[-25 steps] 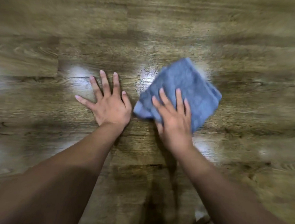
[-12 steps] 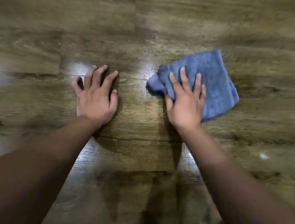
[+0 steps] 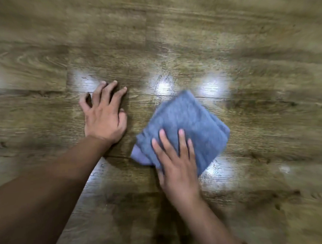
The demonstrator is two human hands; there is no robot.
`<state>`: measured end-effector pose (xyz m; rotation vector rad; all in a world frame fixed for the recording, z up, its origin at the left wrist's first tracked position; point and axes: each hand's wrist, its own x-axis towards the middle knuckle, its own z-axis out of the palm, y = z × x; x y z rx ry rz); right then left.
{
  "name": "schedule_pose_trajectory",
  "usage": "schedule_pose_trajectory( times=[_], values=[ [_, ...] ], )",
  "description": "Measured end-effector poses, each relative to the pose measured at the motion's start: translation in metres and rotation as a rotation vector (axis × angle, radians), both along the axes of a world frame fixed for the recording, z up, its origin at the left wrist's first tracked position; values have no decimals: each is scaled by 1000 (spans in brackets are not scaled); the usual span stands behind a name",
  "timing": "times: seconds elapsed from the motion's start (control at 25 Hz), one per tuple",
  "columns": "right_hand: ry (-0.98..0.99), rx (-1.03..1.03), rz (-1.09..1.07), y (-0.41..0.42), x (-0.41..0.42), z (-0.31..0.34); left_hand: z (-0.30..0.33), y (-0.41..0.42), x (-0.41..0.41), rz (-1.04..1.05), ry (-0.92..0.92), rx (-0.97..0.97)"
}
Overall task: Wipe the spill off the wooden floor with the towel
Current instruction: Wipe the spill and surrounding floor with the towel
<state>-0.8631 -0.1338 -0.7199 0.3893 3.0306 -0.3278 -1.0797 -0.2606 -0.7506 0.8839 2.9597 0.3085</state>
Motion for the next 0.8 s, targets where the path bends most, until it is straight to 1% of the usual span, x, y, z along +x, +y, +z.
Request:
schedule_pose_trajectory(
  times=[0.08, 0.16, 0.24, 0.32, 0.4, 0.44, 0.52, 0.64, 0.72, 0.8],
  values=[
    [-41, 26, 18, -13, 33, 0, -1, 0, -1, -2, 0, 10],
    [-69, 33, 46, -3, 26, 2, 0, 0, -1, 2, -2, 17],
    [-52, 28, 12, 21, -11, 5, 0, 0, -1, 4, -4, 27],
    [-24, 11, -126, 52, -69, 4, -1, 0, -1, 7, 17, 24],
    [-41, 1, -297, 82, -130, 2, -2, 1, 1, 4, 26, 23],
    [-56, 5, -342, 91, -156, 1, -2, 1, 1, 3, 28, 27],
    [-71, 28, -351, 90, -182, 0, -2, 1, -1, 1, 30, 35],
    [-15, 34, -191, 56, -153, 3, 2, 1, -1, 2, 23, 40],
    [11, -10, -73, 28, -107, 5, 3, 1, 0, 2, 20, 47],
    [32, -24, -25, 13, -57, 4, 4, -1, -1, -3, 6, 66]
  ],
)
